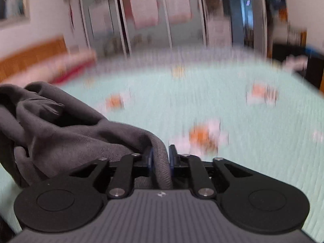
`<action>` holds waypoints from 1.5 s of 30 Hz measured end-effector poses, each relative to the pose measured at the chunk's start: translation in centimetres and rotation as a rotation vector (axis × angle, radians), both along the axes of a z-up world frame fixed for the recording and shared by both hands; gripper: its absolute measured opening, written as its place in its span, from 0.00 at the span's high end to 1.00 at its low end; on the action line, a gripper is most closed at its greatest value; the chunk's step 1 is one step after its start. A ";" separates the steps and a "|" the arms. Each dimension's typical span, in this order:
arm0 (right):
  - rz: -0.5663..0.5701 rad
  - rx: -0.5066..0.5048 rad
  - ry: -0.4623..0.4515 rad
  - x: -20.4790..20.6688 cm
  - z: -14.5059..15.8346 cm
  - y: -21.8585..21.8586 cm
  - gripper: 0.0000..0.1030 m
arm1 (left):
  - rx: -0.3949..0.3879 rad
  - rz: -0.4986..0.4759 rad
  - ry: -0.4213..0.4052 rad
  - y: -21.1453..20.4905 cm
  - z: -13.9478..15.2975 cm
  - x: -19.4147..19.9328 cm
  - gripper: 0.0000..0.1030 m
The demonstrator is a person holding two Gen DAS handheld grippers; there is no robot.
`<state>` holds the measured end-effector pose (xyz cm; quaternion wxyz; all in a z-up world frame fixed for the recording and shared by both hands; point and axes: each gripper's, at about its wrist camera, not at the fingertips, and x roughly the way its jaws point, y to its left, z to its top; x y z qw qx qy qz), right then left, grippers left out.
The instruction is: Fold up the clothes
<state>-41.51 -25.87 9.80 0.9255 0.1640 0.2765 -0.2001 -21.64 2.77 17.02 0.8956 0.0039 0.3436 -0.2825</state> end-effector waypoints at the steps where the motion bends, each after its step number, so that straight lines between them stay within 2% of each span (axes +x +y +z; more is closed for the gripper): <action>1: 0.013 0.043 0.019 -0.2 -0.5 -0.1 0.76 | 0.021 0.016 0.021 0.3 -1.4 -0.1 0.96; 2: 0.025 0.082 0.033 -0.5 -0.9 -0.2 0.74 | 0.034 0.031 0.040 0.8 -2.7 -0.3 0.96; 4: 0.024 0.093 -0.018 -1.9 0.1 0.4 0.61 | 0.026 0.047 0.074 2.1 -4.3 -0.6 0.96; 5: 0.014 0.080 -0.048 -2.7 1.0 0.7 0.59 | 0.014 0.046 0.084 2.8 -4.6 -0.5 0.96; 7: -0.002 0.050 -0.115 -4.0 3.0 1.2 0.54 | 0.002 0.033 0.083 3.9 -4.7 -0.8 0.96; 11: 0.114 -0.001 -0.186 -3.2 5.9 3.8 0.41 | 0.005 0.009 0.063 4.0 -4.4 -1.4 0.96; 13: 0.227 -0.023 -0.170 -1.1 5.9 6.5 0.33 | 0.007 0.008 0.063 3.4 -4.9 -1.8 0.96; 16: 0.412 -0.059 -0.122 2.8 5.0 11.2 0.29 | -0.002 0.013 0.072 3.7 -5.3 -1.9 0.95; 19: 0.511 -0.173 -0.018 6.5 2.8 15.8 0.29 | -0.012 0.017 0.080 4.3 -5.2 -1.9 0.95; 20: 0.510 -0.198 0.011 7.3 1.9 16.3 0.29 | -0.008 0.015 0.077 4.4 -5.2 -2.2 0.95; 21: 0.508 -0.223 0.041 8.1 1.0 16.8 0.37 | -0.004 0.012 0.074 4.6 -5.2 -2.4 0.95; 22: 0.507 -0.244 0.069 8.8 0.2 17.2 0.77 | 0.001 0.008 0.072 4.7 -5.2 -2.6 0.95; 23: 0.513 -0.227 0.080 8.9 -0.2 17.1 0.96 | 0.007 0.000 0.070 4.9 -5.4 -2.9 0.95; 25: 0.489 -0.187 0.017 7.1 0.1 16.6 0.95 | 0.021 -0.022 0.059 5.1 -5.7 -3.5 0.94; 28: 0.410 -0.207 -0.060 2.8 1.3 15.5 0.95 | 0.050 -0.052 0.053 5.5 -6.4 -4.5 0.91; 31: 0.358 -0.183 -0.075 -1.1 1.3 13.8 0.95 | 0.064 -0.094 0.057 5.7 -7.0 -5.6 0.89; 34: 0.322 -0.146 0.002 -3.6 -1.5 12.9 0.95 | 0.038 -0.152 0.071 6.3 -7.1 -6.8 0.80; 37: 0.310 -0.167 0.099 -5.0 -4.6 13.5 0.95 | -0.020 -0.213 0.092 7.4 -6.5 -8.0 0.59; 40: 0.296 -0.161 0.115 -4.5 -6.3 14.2 0.95 | -0.069 -0.248 0.088 8.6 -5.2 -9.0 0.58; 42: 0.297 -0.175 0.118 -4.3 -6.4 14.3 0.95 | -0.095 -0.247 0.072 9.3 -4.1 -9.4 0.55; 45: 0.296 -0.193 0.123 -4.7 -6.1 14.4 0.95 | -0.071 -0.190 0.004 8.8 -2.7 -8.8 0.50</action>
